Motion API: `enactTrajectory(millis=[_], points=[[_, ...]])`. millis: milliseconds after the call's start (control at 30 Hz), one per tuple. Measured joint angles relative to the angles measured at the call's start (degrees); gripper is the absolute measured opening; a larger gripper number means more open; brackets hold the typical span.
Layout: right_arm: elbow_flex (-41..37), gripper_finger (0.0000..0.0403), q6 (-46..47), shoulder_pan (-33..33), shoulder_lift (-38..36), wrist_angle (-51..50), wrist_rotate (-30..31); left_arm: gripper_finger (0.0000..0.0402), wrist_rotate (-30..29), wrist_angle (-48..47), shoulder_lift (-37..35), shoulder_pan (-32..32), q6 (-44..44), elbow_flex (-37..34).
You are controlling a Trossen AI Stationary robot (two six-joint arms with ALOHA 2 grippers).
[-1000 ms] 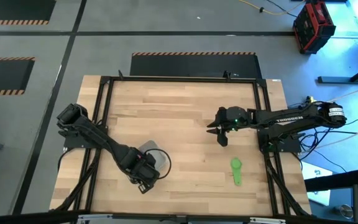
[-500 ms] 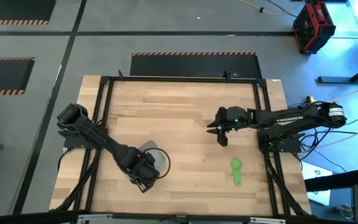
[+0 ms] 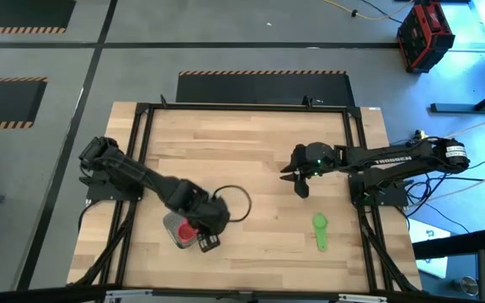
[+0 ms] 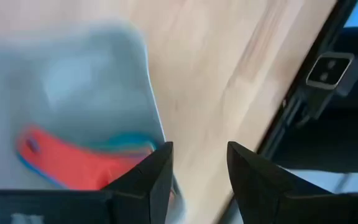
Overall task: Nest measuring cups in basket
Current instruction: Stack the green measuring cup on the red measuring cup in the gray bin
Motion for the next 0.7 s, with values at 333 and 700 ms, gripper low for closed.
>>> enactTrajectory(millis=[333,700], points=[[14.70,0.0121,6.57,7.09,-0.28,-25.76,-13.93,0.0144,-11.38,14.38,0.04,10.57,36.23,-1.46],[21.13,0.0121,39.34,29.00,-0.33,-34.02,-7.57,0.0144,-11.36,21.46,0.06,17.02,57.95,-2.50]])
